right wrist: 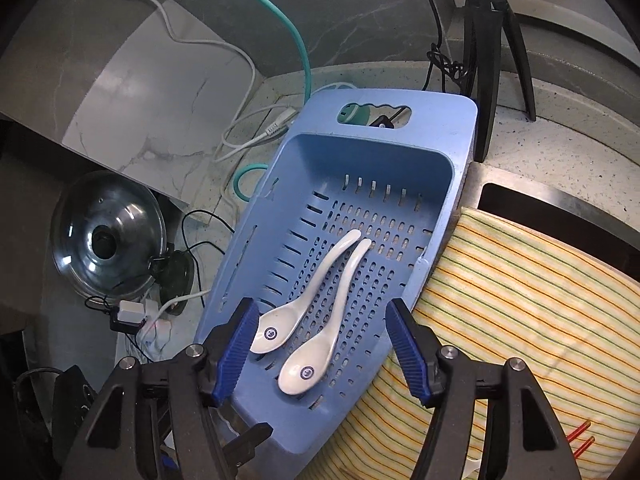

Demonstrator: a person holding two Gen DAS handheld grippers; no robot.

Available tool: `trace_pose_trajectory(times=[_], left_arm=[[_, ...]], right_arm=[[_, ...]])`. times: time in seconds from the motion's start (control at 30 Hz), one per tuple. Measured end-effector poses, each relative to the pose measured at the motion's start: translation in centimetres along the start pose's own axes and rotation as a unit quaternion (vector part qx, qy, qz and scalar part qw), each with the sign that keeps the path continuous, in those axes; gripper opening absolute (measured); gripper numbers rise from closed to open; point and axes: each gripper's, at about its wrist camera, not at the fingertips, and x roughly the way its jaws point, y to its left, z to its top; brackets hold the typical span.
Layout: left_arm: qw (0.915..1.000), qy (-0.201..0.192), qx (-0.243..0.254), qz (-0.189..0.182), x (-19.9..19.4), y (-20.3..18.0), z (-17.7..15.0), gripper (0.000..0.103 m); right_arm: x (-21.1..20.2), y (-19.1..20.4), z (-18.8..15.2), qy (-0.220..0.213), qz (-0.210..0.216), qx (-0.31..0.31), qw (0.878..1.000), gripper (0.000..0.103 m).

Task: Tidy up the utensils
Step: 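Lower the spoon beside the first spoon in the basket and release, then move the left tool to the white plastic fork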

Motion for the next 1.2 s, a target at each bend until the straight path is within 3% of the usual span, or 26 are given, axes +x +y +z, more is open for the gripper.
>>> trace_pose_trajectory(times=[0.43, 0.73, 1.1, 1.2], left_arm=[[0.9987, -0.036, 0.014, -0.034, -1.9, -1.7, -0.5, 0.053], [0.9962, -0.017, 0.073, -0.045, -1.9, -5.1, -1.5, 0.053], [0.9836, 0.019, 0.166, -0.067, -1.0, -9.5, -2.7, 0.053], [0.9787, 0.031, 0.189, -0.075, -0.5, -10.6, -2.5, 0.053]], right_arm=[[-6.6, -1.0, -2.3, -0.062, -0.011, -0.021, 0.998, 0.062], [-11.8, -5.1, -5.6, -0.114, 0.010, 0.018, 0.993, 0.062], [-16.1, -10.7, -12.0, -0.110, -0.043, 0.064, 0.991, 0.062], [-16.5, -12.6, -13.9, -0.108, -0.034, 0.094, 0.989, 0.062]])
